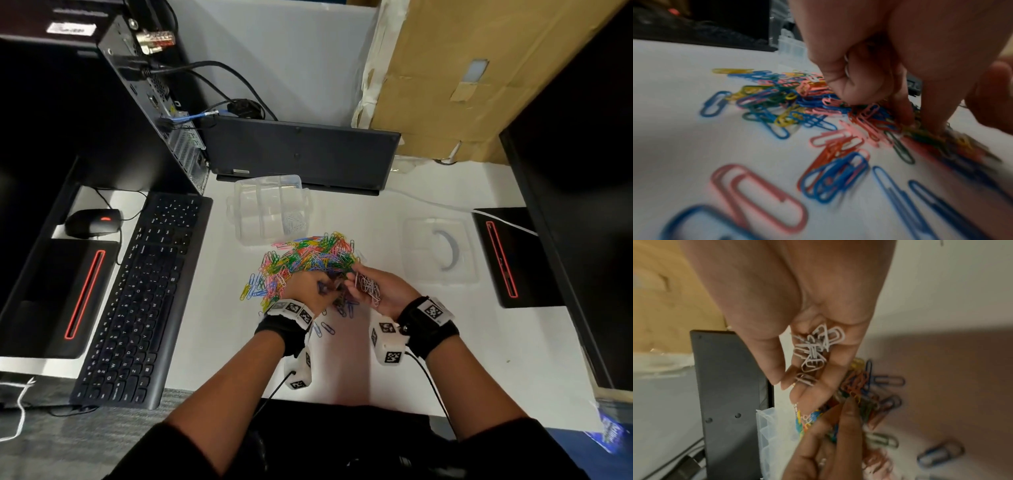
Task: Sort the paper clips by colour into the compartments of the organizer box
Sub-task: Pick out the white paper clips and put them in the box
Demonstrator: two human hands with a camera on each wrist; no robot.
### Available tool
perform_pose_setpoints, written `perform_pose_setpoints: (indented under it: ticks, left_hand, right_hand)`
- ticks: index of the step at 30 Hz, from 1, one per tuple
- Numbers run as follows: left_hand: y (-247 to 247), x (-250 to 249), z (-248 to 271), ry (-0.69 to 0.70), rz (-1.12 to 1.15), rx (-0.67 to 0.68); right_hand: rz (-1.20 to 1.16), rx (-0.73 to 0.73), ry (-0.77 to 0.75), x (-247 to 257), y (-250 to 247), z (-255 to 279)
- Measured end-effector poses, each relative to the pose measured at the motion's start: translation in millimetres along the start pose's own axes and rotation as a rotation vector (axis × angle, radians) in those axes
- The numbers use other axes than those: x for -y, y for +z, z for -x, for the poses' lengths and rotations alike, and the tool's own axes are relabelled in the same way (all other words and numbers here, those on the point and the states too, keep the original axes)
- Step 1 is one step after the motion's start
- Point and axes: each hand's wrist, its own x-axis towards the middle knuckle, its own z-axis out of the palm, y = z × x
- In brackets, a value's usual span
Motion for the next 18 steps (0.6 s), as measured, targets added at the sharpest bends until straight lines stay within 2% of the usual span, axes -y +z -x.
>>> perform_pose_setpoints:
  ticks: [4,8,11,15,18]
  left_hand:
    - [6.2,-5.5,-4.7,0.014,-0.097,0.024]
    - [1.5,0.4,-3.2,0.008,-0.120,0.041]
    - [-4.6,6.6,-0.8,0.009,-0.095,0.017]
    - [-11.0,13.2,0.6,-0.026,0.036,-0.030]
    - [-17.8,21.3,2.7,-0.091,0.039,-0.085]
  right_hand:
    - [0.292,-0.058,-0.055,2.2,-9.5,0.8]
    - [0.872,-0.202,-0.228,0.7,-13.3,-2.2]
    - [1.286,-0.218,-0.347,-4.3,-5.4,0.2]
    - [1.533,-0.312,-0.379,-14.5,8.4,-1.9]
    - [1.591,-0.382,-0.388,-19.5,12.6,-5.5]
